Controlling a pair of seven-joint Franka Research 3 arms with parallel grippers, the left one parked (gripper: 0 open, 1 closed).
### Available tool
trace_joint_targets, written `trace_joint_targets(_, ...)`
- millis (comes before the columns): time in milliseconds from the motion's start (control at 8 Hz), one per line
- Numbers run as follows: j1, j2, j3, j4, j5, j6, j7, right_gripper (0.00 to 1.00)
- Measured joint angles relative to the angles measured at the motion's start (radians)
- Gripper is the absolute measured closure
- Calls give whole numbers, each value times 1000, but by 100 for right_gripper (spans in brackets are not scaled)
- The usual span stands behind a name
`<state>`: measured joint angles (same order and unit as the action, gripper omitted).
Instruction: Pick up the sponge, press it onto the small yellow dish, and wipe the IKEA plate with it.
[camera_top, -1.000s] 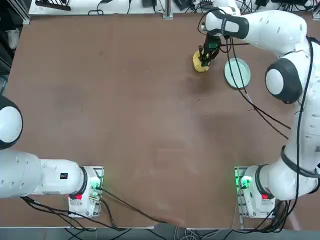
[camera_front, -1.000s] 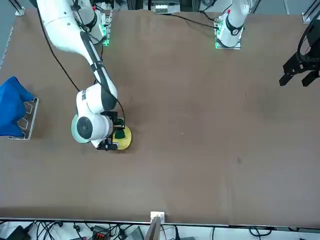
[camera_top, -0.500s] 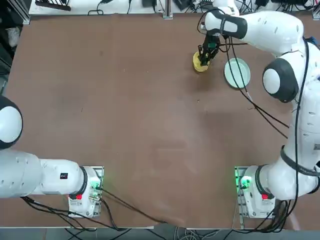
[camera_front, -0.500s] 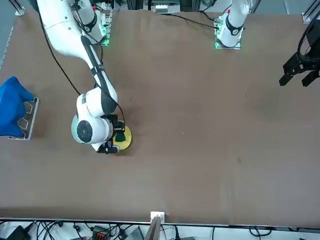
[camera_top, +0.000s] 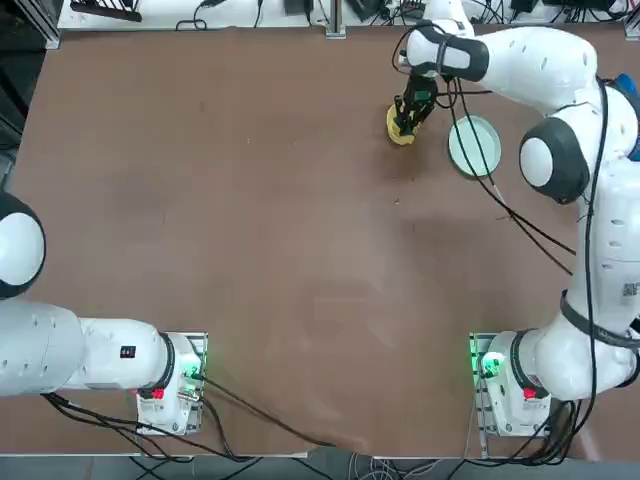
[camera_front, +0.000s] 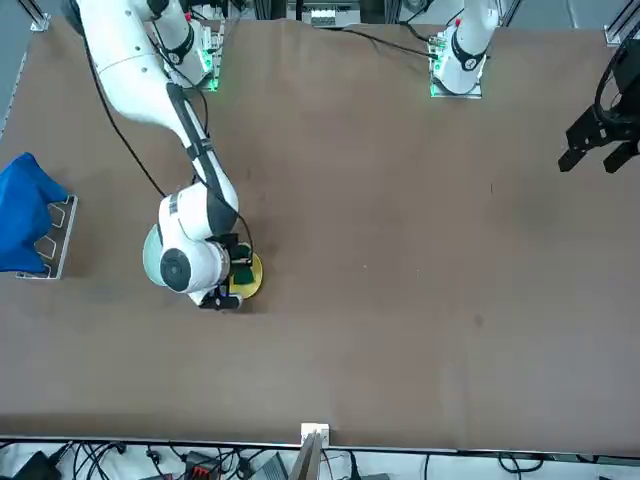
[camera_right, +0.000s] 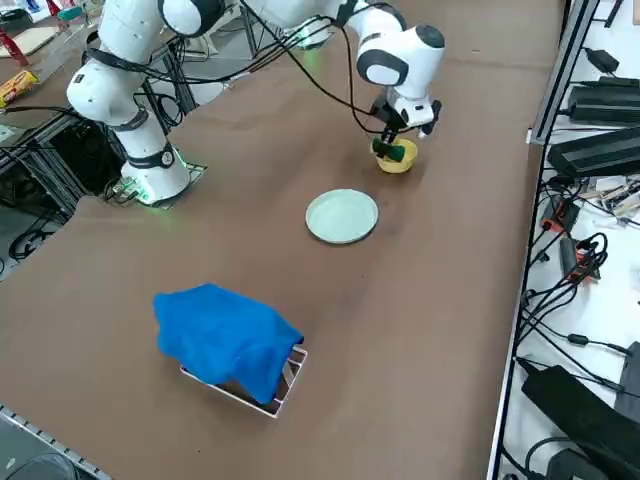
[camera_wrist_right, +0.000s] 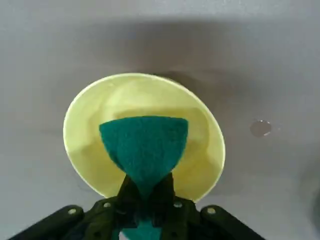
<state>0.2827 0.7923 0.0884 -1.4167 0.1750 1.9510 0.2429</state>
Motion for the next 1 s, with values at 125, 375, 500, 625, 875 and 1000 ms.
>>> trace_joint_targets(125,-1,3,0,2,0,-1,-16,89)
trace_joint_targets(375,-1,5,0,3,0,-1,-34,89)
trace_joint_targets(500,-1,8,0,5,0,-2,-37,89)
trace_joint_targets(625,-2,13,0,9,0,-3,-44,89)
trace_joint_targets(875,-2,22,0,21,0,-6,-65,89)
trace_joint_targets(1000,-3,28,0,30,0,-8,-68,89)
